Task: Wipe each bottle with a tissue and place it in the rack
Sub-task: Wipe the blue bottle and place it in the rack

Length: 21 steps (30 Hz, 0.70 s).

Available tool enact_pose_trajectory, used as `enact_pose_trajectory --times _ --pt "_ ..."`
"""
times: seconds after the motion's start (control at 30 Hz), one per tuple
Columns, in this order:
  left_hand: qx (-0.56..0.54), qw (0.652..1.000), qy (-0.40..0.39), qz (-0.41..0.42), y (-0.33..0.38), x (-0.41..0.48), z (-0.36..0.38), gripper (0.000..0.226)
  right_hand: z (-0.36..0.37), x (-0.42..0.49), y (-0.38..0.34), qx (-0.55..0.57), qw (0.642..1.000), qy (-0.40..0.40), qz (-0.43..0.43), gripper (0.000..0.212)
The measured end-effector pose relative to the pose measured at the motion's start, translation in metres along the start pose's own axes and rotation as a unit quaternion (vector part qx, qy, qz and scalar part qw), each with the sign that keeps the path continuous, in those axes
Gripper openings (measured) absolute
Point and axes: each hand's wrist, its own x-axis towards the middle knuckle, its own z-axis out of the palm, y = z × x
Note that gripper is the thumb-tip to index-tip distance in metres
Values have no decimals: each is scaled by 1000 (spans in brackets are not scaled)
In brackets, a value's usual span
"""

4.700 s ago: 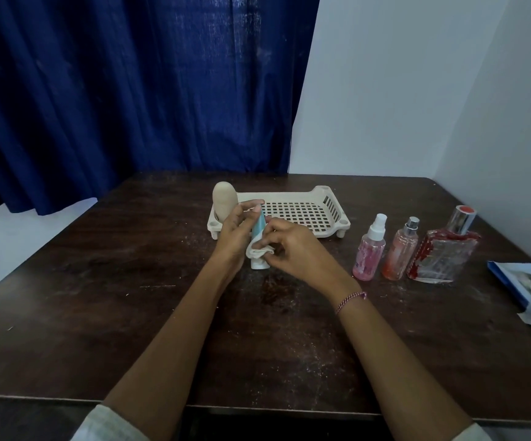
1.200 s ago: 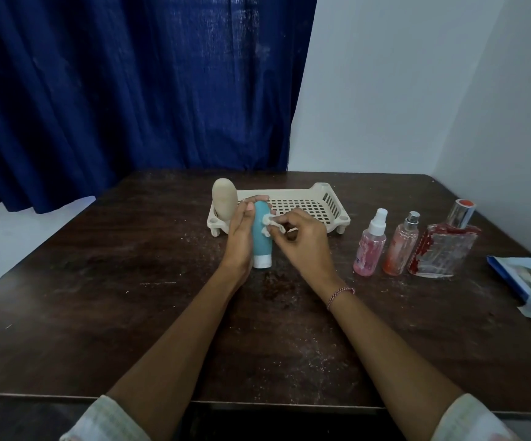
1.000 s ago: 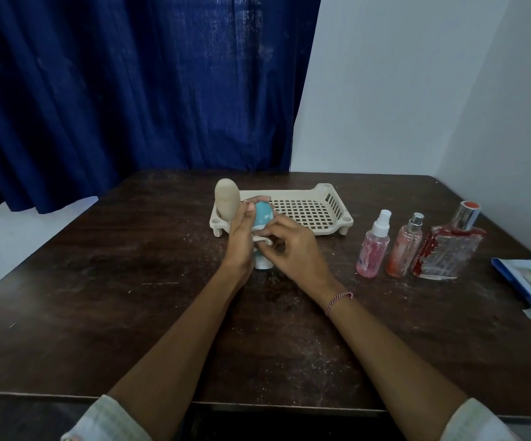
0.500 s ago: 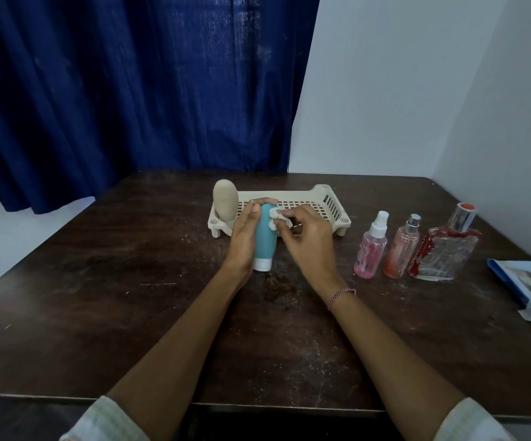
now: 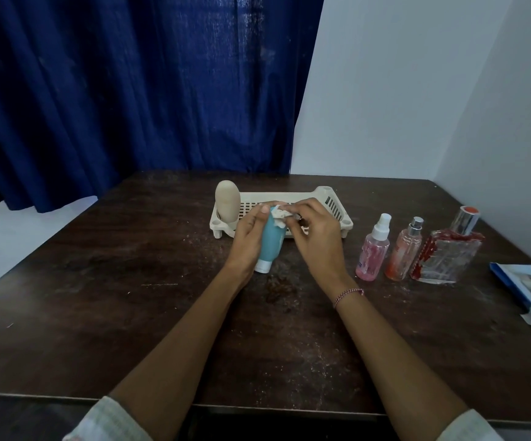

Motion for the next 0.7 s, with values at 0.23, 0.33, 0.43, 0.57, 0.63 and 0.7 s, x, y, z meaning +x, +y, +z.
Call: enact_pose_trajectory --times 0.23,0.33,0.43,0.57,0.63,0.7 --pt "25 999 48 -1 1 2 -5 26 -5 0 6 76 982 -173 27 18" --pt "26 997 65 -13 1 2 -7 28 -7 -4 2 91 960 -266 20 20" --pt "19 997 68 -17 2 2 -8 28 -4 -4 1 64 969 -238 -3 19" --pt "-5 998 53 -27 4 2 -7 25 -3 -2 4 47 992 -112 17 16" --pt "-7 999 40 -36 4 1 -4 23 -5 0 6 41 998 -39 35 13" --pt "1 999 33 -43 3 0 -2 23 -7 1 7 37 998 -1 50 12"
